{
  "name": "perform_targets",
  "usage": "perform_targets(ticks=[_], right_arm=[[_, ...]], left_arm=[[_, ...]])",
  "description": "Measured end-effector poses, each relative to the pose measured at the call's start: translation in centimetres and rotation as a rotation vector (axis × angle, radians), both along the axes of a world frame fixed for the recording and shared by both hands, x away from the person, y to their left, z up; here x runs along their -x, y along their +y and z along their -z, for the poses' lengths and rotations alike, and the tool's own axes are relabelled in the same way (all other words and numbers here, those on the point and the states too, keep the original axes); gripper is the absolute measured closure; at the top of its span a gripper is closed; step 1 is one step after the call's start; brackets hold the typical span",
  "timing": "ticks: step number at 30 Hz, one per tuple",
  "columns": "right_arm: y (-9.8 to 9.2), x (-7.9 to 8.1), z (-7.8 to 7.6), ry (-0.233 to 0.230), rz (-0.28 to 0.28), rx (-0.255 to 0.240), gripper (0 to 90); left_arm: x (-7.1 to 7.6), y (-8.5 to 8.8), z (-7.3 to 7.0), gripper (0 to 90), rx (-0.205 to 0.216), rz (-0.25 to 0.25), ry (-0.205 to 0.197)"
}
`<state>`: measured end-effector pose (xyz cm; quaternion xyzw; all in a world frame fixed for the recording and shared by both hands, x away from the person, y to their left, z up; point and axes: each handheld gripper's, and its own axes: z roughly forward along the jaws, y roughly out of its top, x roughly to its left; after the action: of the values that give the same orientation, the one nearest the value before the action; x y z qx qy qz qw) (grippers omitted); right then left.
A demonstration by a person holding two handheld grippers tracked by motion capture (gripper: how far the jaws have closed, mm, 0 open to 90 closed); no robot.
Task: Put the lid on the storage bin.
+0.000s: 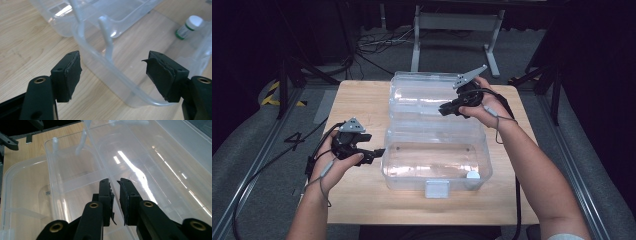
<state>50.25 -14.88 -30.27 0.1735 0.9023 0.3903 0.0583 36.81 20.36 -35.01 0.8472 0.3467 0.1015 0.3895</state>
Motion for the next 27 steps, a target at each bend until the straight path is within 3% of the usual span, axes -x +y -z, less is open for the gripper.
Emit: perform_targets(ticks=[11,23,27], right_arm=[[0.0,0.4,0.0,-0.004,-0.004,-0.007,82.2],[0.0,1.0,-0.1,-0.008,-0.008,-0.015,82.8],[0.0,1.2,-0.1,-0.012,-0.01,-0.016,82.8]], left_arm=[[1.9,-1.3,0.2,28.4,0.016,0.102,-0.004],[2.1,-3.9,1.3,29.5,-0.016,0.193,0.011],[2.2,-4.5,1.7,34.1,0.004,0.236,0.025]])
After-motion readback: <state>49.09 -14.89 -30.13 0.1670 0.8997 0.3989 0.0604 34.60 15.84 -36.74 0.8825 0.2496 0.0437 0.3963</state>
